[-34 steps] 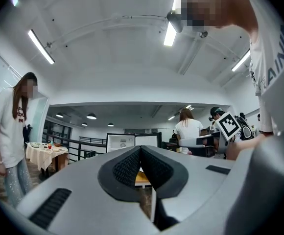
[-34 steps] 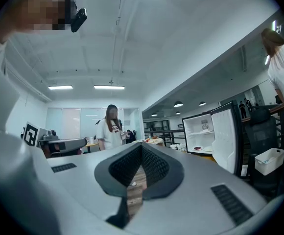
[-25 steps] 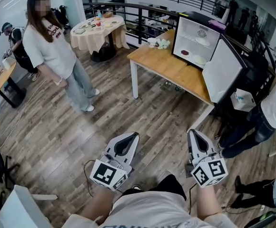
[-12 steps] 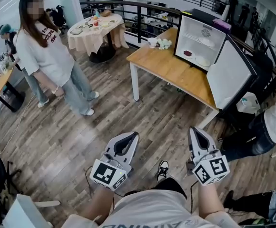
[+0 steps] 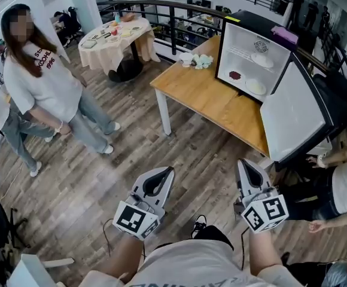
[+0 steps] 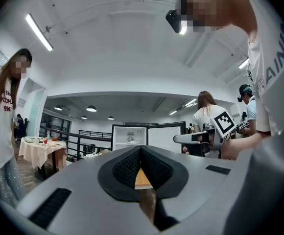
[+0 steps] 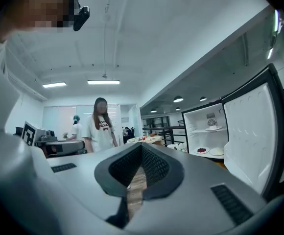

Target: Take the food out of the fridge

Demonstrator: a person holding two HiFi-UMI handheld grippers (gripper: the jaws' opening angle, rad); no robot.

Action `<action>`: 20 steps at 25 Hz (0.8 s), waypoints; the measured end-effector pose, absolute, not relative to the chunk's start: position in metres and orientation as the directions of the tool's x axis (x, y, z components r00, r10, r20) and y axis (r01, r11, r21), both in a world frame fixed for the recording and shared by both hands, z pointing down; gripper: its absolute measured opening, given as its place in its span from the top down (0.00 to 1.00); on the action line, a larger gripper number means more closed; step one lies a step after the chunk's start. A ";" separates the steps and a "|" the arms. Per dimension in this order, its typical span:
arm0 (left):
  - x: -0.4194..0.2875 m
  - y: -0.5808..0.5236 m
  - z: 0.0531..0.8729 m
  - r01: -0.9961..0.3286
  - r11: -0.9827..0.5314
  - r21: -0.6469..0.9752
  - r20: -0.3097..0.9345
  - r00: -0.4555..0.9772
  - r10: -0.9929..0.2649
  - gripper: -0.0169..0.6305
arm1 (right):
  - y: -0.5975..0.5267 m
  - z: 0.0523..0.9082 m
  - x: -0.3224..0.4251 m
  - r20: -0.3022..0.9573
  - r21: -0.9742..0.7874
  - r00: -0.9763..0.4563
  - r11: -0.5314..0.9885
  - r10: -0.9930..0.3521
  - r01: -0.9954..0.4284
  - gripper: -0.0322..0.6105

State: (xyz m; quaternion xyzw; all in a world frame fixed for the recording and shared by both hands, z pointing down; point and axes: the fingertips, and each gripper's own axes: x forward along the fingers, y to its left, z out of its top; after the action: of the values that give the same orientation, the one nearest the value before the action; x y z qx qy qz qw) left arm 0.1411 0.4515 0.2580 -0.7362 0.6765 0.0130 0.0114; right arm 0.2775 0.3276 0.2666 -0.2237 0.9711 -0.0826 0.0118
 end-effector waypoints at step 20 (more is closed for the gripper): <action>0.141 0.234 0.271 -0.991 -0.131 -0.029 0.010 0.131 -0.991 0.96 | 0.124 0.293 0.277 0.036 -0.203 -0.879 0.858 -0.475 -0.471 0.92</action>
State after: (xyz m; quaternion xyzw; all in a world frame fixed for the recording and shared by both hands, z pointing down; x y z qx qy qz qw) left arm 0.1412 0.2340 0.2713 -0.7519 0.6591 -0.0132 0.0076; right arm 0.2766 0.1245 0.2926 -0.2453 0.9639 -0.1033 0.0076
